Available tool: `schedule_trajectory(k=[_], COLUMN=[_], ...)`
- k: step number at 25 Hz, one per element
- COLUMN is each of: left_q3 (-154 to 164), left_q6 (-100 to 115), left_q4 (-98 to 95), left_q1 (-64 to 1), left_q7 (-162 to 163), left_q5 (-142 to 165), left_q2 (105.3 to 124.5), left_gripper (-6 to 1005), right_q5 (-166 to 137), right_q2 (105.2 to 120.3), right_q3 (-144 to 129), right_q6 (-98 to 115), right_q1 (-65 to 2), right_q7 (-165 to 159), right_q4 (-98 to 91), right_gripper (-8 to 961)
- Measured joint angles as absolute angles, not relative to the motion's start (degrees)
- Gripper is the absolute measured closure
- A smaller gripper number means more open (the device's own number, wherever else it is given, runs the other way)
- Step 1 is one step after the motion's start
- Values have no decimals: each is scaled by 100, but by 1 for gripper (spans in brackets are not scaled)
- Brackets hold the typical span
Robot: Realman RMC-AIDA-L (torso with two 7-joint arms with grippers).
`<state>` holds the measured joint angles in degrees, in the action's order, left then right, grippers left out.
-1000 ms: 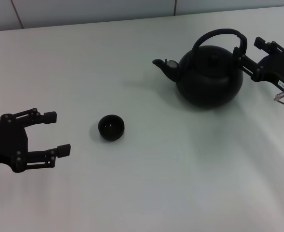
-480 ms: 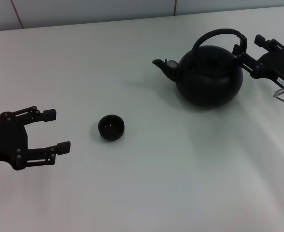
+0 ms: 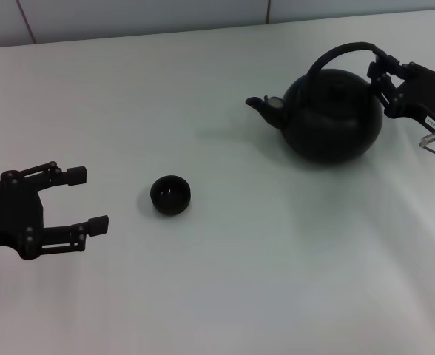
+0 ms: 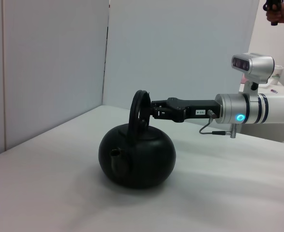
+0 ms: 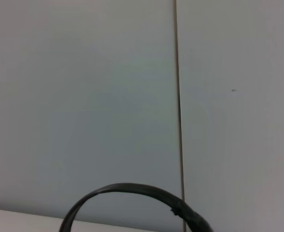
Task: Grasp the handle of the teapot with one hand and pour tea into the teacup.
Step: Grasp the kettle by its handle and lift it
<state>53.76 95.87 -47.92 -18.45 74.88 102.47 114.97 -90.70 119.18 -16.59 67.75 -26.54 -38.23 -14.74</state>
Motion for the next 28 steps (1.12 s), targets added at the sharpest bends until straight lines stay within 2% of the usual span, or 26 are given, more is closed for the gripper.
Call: schedule_trajectory(k=[14,28], left_q3=[5370,5362], left_q6=[9589,9588], left_q4=[-4790,-4790], left_q1=[-1841,-1818], left_q7=[7487,7440], left_q5=[10248,10257], left_q2=[11496,11484], left_gripper=[133,133], right_q5=[-9070,-9096], right_q2=[11918,11895], right_q3=[-1662,-1726], right_q6=[6776,6844], right_q1=[-2655,-2916], right_q7=[-3823,-3376], right_q4=[-1474,-1533], right_gripper=[853,861])
